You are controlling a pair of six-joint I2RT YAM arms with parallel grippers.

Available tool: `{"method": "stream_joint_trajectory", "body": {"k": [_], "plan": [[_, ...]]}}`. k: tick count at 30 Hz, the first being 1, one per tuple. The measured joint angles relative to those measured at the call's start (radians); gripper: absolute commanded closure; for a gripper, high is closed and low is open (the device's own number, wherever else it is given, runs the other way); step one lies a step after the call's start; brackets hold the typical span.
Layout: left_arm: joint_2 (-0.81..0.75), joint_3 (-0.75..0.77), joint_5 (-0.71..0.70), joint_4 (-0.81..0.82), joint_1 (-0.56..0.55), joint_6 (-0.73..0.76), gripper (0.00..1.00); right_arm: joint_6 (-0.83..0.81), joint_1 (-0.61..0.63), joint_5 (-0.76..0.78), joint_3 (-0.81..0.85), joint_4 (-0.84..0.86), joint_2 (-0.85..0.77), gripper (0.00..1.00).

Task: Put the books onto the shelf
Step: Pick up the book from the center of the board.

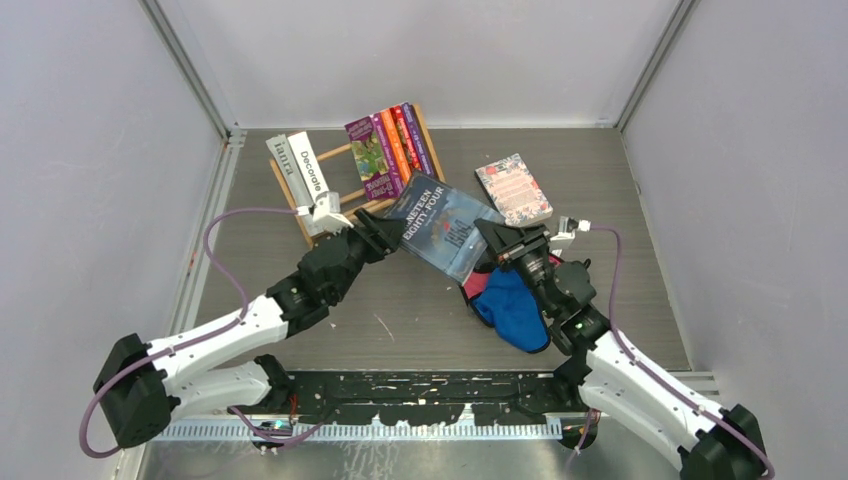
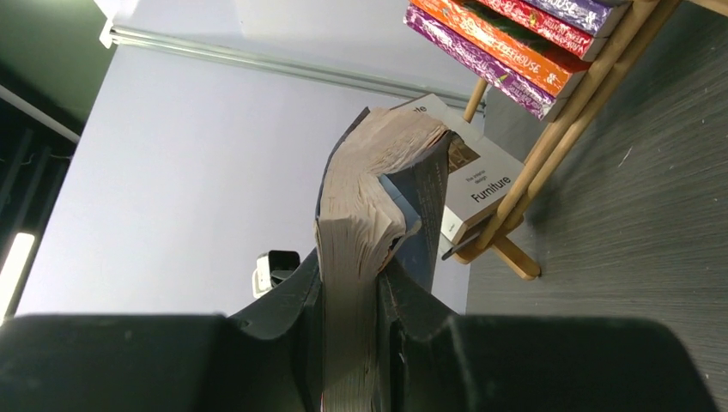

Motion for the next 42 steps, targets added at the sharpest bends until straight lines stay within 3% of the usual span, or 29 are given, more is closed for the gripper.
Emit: {"method": "stream_joint_trajectory", "body": {"k": [4, 7, 8, 17, 19, 21, 23, 27, 42], "plan": [[-0.048, -0.030, -0.072, 0.000, 0.014, 0.005, 0.65, -0.001, 0.050, 0.042, 0.000, 0.080, 0.095, 0.99], [-0.101, -0.042, -0.121, 0.008, 0.021, 0.001, 0.95, -0.006, 0.082, 0.079, 0.000, 0.122, 0.160, 0.99], [-0.123, -0.043, -0.129, 0.020, 0.020, -0.005, 1.00, -0.009, 0.092, 0.090, 0.000, 0.131, 0.183, 0.99], [-0.242, -0.043, -0.146, 0.067, 0.003, 0.066, 1.00, -0.002, 0.134, 0.089, 0.002, 0.264, 0.338, 0.98], [-0.242, -0.043, -0.151, 0.064, 0.003, 0.087, 1.00, -0.002, 0.135, 0.085, 0.006, 0.276, 0.371, 0.89], [-0.243, -0.043, -0.162, 0.059, 0.003, 0.107, 1.00, -0.003, 0.135, 0.081, 0.016, 0.281, 0.396, 0.68], [-0.243, -0.035, -0.172, 0.048, 0.003, 0.127, 1.00, -0.014, 0.135, 0.078, 0.032, 0.275, 0.416, 0.54], [-0.239, -0.002, -0.176, 0.013, -0.002, 0.206, 1.00, -0.073, 0.145, 0.056, 0.068, 0.237, 0.442, 0.44], [-0.177, 0.085, -0.197, -0.061, -0.010, 0.380, 1.00, -0.284, 0.158, 0.057, 0.177, 0.016, 0.462, 0.39]]}}
